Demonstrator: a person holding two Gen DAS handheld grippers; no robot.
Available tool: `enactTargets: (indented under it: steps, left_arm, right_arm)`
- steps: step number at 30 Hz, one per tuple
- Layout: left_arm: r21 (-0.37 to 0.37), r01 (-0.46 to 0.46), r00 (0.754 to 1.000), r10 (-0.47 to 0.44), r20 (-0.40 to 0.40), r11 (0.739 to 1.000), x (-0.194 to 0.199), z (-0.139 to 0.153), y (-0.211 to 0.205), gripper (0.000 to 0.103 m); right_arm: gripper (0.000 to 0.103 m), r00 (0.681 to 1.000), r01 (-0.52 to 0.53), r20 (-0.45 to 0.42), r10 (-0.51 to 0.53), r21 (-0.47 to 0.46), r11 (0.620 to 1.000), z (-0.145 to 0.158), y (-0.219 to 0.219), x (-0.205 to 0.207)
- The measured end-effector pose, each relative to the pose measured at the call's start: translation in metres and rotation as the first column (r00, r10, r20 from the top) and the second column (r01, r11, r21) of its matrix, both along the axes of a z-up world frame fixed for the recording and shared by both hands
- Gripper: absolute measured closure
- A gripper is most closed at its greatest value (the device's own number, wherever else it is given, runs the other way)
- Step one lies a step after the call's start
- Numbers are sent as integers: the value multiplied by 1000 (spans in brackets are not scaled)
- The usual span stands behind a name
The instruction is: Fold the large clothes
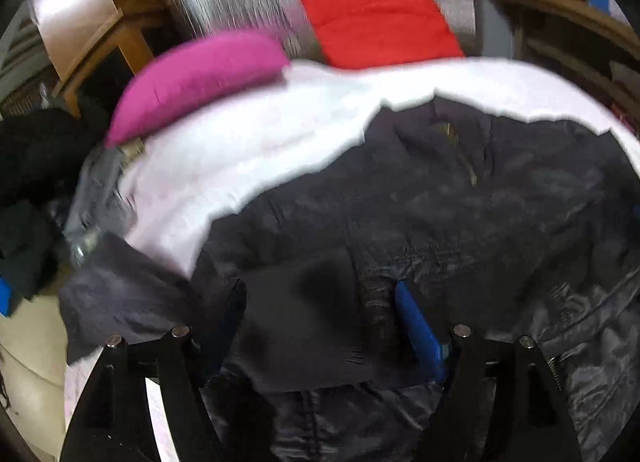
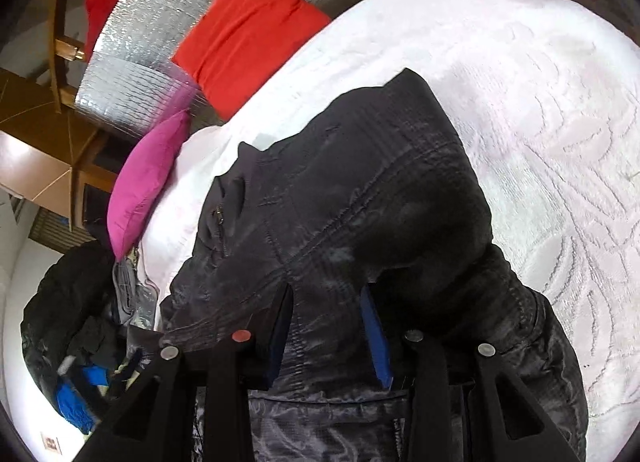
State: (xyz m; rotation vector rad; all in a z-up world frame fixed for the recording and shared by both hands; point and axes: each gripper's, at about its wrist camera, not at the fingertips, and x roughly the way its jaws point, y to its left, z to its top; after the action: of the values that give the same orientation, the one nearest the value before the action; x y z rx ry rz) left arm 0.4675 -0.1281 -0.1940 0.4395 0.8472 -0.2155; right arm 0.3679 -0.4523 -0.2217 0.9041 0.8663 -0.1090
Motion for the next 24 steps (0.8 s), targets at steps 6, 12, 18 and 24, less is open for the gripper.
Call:
enactTargets:
  steps: [6, 12, 18, 24]
  left_arm:
    - [19, -30, 994, 32, -106, 999, 5, -36, 4, 24]
    - [-46, -51, 995, 47, -87, 998, -3, -17, 10, 25]
    - [-119, -30, 999, 29, -15, 992, -24, 6, 31, 25]
    - [-99, -77, 990, 64, -125, 992, -14, -18, 23, 25]
  right_arm:
    - [64, 997, -79, 6, 80, -59, 995, 5, 22, 7]
    - [64, 989, -143, -3, 145, -167, 976, 9, 48, 9]
    - [64, 981, -189, -80, 176, -200, 961, -8, 60, 18]
    - [64, 981, -190, 3, 195, -205, 960, 7, 70, 9]
